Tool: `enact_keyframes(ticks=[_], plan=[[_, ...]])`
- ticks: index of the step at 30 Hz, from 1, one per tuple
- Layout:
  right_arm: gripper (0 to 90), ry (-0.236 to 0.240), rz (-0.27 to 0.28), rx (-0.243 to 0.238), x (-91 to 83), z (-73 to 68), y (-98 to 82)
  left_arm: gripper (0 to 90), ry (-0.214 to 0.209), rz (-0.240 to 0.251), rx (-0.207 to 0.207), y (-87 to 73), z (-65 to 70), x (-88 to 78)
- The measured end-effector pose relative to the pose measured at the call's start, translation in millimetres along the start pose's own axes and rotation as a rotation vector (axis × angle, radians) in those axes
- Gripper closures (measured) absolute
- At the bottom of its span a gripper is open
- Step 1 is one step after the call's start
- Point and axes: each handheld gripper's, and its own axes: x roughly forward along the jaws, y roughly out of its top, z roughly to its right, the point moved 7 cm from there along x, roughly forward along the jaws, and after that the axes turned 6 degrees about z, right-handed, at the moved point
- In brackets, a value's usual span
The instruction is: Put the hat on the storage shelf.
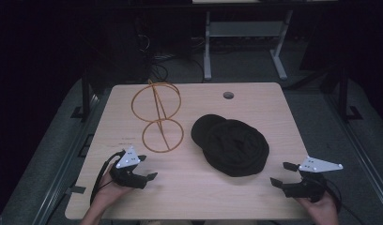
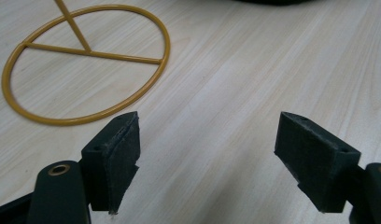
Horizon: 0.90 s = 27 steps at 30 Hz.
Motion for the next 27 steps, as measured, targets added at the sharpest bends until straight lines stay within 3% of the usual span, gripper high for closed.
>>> enact_keyframes(ticks=[13,19,21,27], plan=[[16.2,0.009,0.006,0.003,-2.3,1.8,-0.3,22.2,-0.034,0.008,0.003,10.8,10.0,2.0],[15.6,0.001,0.028,0.019,-6.2,-1.0,2.3,23.9,-0.071,0.028,0.048,34.8,26.1,4.9],[15.6,-0.002,0.026,0.011,-5.5,-3.2,4.3,24.0,-0.101,0.028,0.088,47.8,36.8,10.5],[15.5,0.006,0.007,-0.011,-2.3,-8.7,6.5,24.2,-0.161,0.024,0.151,71.1,56.0,27.0]])
